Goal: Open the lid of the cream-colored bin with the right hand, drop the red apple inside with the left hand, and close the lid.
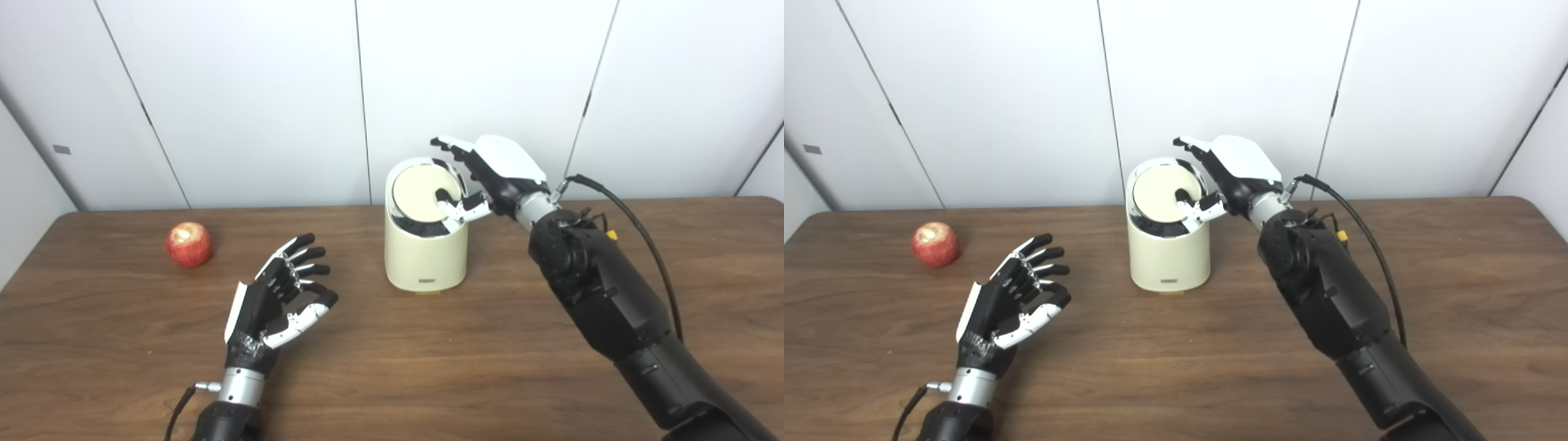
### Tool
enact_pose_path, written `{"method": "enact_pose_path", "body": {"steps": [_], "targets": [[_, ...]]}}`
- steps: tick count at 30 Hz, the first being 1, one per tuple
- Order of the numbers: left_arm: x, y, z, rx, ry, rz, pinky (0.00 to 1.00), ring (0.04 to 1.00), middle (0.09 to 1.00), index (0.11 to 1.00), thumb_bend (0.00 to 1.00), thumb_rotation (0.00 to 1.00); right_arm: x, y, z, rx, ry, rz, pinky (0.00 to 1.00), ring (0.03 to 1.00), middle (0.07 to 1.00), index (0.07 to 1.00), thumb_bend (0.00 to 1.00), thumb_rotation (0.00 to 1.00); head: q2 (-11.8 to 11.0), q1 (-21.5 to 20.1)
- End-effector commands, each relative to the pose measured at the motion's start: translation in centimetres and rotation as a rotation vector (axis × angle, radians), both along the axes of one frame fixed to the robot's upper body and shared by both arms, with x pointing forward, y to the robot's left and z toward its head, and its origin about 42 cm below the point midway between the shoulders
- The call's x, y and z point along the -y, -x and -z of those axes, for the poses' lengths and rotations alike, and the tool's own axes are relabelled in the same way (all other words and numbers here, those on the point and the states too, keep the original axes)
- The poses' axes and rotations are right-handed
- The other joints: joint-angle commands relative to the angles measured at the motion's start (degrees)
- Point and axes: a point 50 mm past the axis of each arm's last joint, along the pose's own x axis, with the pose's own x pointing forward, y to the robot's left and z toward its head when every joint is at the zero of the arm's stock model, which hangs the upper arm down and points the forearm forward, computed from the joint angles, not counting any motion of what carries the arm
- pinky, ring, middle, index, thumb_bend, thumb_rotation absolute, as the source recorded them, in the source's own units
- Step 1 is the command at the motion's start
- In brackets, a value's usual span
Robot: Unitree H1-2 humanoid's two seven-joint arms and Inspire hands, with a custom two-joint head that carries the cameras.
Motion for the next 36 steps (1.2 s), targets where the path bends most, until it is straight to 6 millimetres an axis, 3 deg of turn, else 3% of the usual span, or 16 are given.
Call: {"method": "enact_pose_path", "body": {"steps": [1, 6, 8, 11, 15, 19, 24, 29, 34, 36], "targets": [[0.2, 0.9, 1.6, -0.054, 0.002, -0.004, 0.56, 0.690, 0.772, 0.849, 0.68, 0.13, 0.7, -0.1, -1.9, 0.028, -0.052, 0.021, 0.64, 0.846, 0.898, 0.907, 0.89, 0.32, 0.0, 0.1], [0.3, 1.0, 1.4, -0.055, 0.007, -0.004, 0.56, 0.688, 0.769, 0.848, 0.67, 0.12, 2.1, 0.2, -3.4, 0.052, -0.284, 0.049, 0.65, 0.832, 0.904, 0.902, 0.84, 0.31, -0.1, 0.3], [0.2, 1.0, 1.4, -0.055, 0.005, -0.002, 0.56, 0.688, 0.769, 0.848, 0.67, 0.11, 3.1, 0.2, -3.7, 0.078, -0.414, 0.042, 0.65, 0.814, 0.888, 0.884, 0.82, 0.27, -0.1, 0.3], [0.2, 1.0, 1.5, -0.054, 0.007, 0.000, 0.56, 0.695, 0.775, 0.850, 0.67, 0.12, 4.5, 0.7, -4.0, 0.108, -0.453, 0.063, 0.62, 0.799, 0.872, 0.897, 0.74, 0.34, -0.1, 0.1], [0.3, 1.0, 1.5, -0.056, 0.011, -0.001, 0.56, 0.694, 0.776, 0.850, 0.67, 0.11, 6.1, 1.6, -3.6, 0.114, -0.513, 0.084, 0.61, 0.795, 0.864, 0.884, 0.73, 0.37, -0.1, 0.1], [0.3, 1.0, 1.6, -0.055, 0.009, 0.000, 0.56, 0.690, 0.774, 0.850, 0.66, 0.10, 7.5, 3.0, -1.6, 0.093, -0.566, 0.100, 0.64, 0.824, 0.885, 0.893, 0.67, 0.32, -0.1, 0.1], [0.4, 1.0, 1.6, -0.056, 0.015, 0.008, 0.56, 0.699, 0.777, 0.852, 0.67, 0.13, 9.3, 4.9, 2.9, 0.039, -0.691, 0.057, 0.71, 0.855, 0.890, 0.890, 0.69, 0.25, 0.0, 0.0], [0.3, 1.1, 1.5, -0.055, 0.014, 0.005, 0.56, 0.698, 0.778, 0.843, 0.67, 0.10, 9.9, 7.0, 6.8, 0.028, -0.703, 0.006, 0.73, 0.849, 0.879, 0.904, 0.75, 0.33, -0.1, 0.4], [-0.2, 1.1, 1.0, -0.033, 0.007, -0.001, 0.56, 0.693, 0.774, 0.841, 0.66, 0.09, 9.1, 8.7, 8.8, -0.012, -0.718, 0.036, 0.71, 0.835, 0.879, 0.902, 0.78, 0.33, -0.1, 0.5], [-0.4, 1.1, 0.8, -0.015, 0.000, -0.008, 0.56, 0.687, 0.772, 0.838, 0.66, 0.09, 8.9, 9.2, 9.2, -0.019, -0.691, 0.054, 0.69, 0.820, 0.881, 0.901, 0.77, 0.33, -0.5, 4.0]]}}
